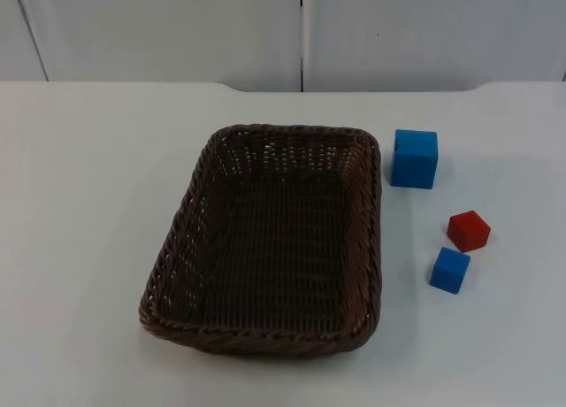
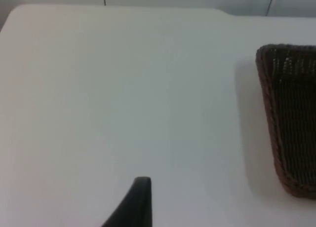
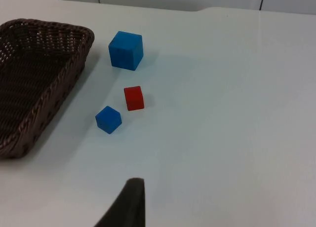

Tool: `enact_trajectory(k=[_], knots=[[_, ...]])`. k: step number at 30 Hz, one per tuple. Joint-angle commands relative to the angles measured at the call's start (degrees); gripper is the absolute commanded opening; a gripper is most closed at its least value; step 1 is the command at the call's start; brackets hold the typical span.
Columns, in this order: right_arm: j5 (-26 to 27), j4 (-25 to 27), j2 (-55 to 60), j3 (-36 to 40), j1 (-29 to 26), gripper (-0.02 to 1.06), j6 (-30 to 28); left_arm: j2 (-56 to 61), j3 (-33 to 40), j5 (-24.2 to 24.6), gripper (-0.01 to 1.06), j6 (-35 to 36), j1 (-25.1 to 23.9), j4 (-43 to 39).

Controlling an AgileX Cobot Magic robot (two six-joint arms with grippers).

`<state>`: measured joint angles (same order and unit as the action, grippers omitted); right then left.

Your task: Pick up the basket with the left hand and place the largest block into the basket with the right hand.

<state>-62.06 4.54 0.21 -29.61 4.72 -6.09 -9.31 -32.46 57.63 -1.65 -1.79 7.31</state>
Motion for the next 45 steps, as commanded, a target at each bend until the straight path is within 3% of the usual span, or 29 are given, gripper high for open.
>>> enact_trajectory(k=[1, 21, 34, 45], knots=[[0.19, 0.07, -0.21, 0.0, -0.45, 1.05, -0.11, -1.27, -0.96, -1.35, 1.0, -0.47, -0.08, 1.28], [0.19, 0.07, -0.21, 0.0, -0.45, 1.05, -0.11, -14.07, -4.9, -5.3, 1.0, -1.09, -0.08, 3.81], [0.19, 0.07, -0.21, 0.0, -0.45, 1.05, -0.11, -24.19, -5.15, -8.1, 0.99, -6.32, -0.08, 8.39], [0.19, 0.07, -0.21, 0.0, -0.45, 1.05, -0.11, -30.69, -10.64, -8.3, 0.99, -8.65, -0.08, 10.32]])
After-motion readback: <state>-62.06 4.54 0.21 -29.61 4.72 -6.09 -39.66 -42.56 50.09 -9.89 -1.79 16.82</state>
